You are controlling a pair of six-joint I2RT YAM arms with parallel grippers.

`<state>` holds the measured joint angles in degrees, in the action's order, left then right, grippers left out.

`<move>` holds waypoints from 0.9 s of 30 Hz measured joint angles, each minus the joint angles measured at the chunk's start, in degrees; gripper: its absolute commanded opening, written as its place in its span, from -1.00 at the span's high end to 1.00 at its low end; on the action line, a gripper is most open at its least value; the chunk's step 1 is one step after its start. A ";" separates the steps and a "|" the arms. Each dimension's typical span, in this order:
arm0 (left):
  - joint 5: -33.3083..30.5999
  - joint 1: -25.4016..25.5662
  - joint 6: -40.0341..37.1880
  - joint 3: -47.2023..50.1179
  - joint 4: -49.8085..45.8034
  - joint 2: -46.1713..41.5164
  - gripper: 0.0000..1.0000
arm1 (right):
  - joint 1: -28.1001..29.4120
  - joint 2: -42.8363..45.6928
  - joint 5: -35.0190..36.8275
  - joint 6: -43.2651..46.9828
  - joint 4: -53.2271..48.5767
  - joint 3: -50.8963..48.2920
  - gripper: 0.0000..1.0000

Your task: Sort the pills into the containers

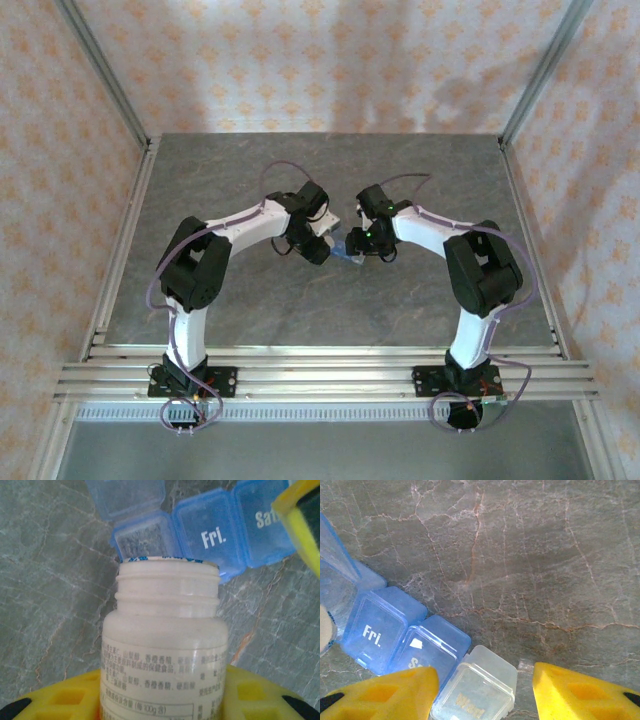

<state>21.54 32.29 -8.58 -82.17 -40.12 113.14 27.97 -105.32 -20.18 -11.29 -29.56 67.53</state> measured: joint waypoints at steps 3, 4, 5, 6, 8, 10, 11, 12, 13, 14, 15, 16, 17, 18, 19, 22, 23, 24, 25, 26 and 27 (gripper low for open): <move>-0.20 0.00 -0.42 -0.39 -1.14 0.13 1.00 | 0.00 -0.02 -0.15 0.00 0.00 0.00 -0.10; -0.22 0.00 -0.50 -0.52 -1.38 0.17 1.00 | 0.00 -0.02 -0.15 -0.02 0.00 0.00 -0.10; -0.39 0.00 -0.52 -0.72 -1.66 0.28 1.00 | 0.00 -0.04 -0.17 0.00 0.00 0.00 -0.10; -0.61 0.00 -0.55 -0.81 -1.77 0.33 1.00 | 0.00 -0.07 -0.17 0.00 0.00 0.00 -0.10; -0.96 0.00 -0.55 -1.40 -2.45 0.50 1.00 | 0.00 -0.07 -0.20 -0.02 0.02 0.00 -0.10; -1.07 0.00 -0.52 -1.90 -2.93 0.70 1.00 | 0.00 -0.07 -0.20 -0.02 0.02 0.00 -0.09; -1.09 0.00 -0.55 -2.25 -3.30 0.85 1.00 | 0.00 -0.07 -0.20 -0.02 0.02 0.00 -0.09; -1.09 0.00 -0.52 -2.56 -3.56 1.01 1.00 | 0.00 -0.07 -0.20 -0.02 0.02 0.00 -0.09; -1.09 0.00 -0.52 -2.93 -3.80 1.25 1.00 | 0.00 -0.07 -0.22 -0.02 0.02 0.00 -0.09; -1.14 0.00 -0.55 -3.34 -4.11 1.51 1.00 | 0.00 -0.07 -0.20 -0.02 0.02 0.00 -0.09; -1.25 0.00 -0.55 -3.65 -4.28 1.75 1.00 | 0.00 -0.07 -0.22 -0.02 0.02 0.00 -0.09; -1.31 0.00 -0.55 -4.04 -4.68 2.08 1.00 | 0.00 -0.07 -0.22 -0.02 0.02 0.00 -0.09; -1.33 0.00 -0.55 -4.42 -5.01 2.38 1.00 | 0.00 -0.07 -0.22 -0.02 0.02 0.00 -0.09; -1.36 0.00 -0.55 -4.74 -5.25 2.60 1.00 | 0.00 -0.07 -0.22 -0.02 0.02 0.00 -0.09; -1.44 0.04 -0.55 -5.11 -5.62 2.80 1.00 | 0.00 -0.07 -0.24 -0.02 0.02 0.00 -0.09; -2.10 0.35 -0.52 -6.32 -6.91 3.41 1.00 | 0.00 -0.07 -0.26 -0.02 0.02 0.00 -0.09; -2.38 0.37 -0.52 -6.71 -7.30 3.56 1.00 | 0.00 -0.07 -0.31 -0.02 0.04 0.00 -0.09; -2.58 0.37 -0.55 -7.06 -7.67 3.72 1.00 | 0.00 -0.07 -0.33 -0.02 0.02 0.00 -0.09; -2.75 0.42 -0.52 -7.45 -8.11 3.91 1.00 | 0.00 -0.07 -0.35 -0.02 0.02 0.00 -0.09; -2.95 0.42 -0.55 -7.87 -8.55 4.07 1.00 | 0.00 -0.07 -0.35 -0.02 0.02 0.00 -0.09; -3.08 0.42 -0.52 -8.17 -8.81 4.22 1.00 | 0.00 -0.07 -0.35 -0.02 0.02 0.00 -0.09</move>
<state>18.46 32.71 -9.10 -90.35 -48.93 117.36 27.97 -105.38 -20.53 -11.31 -29.54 67.53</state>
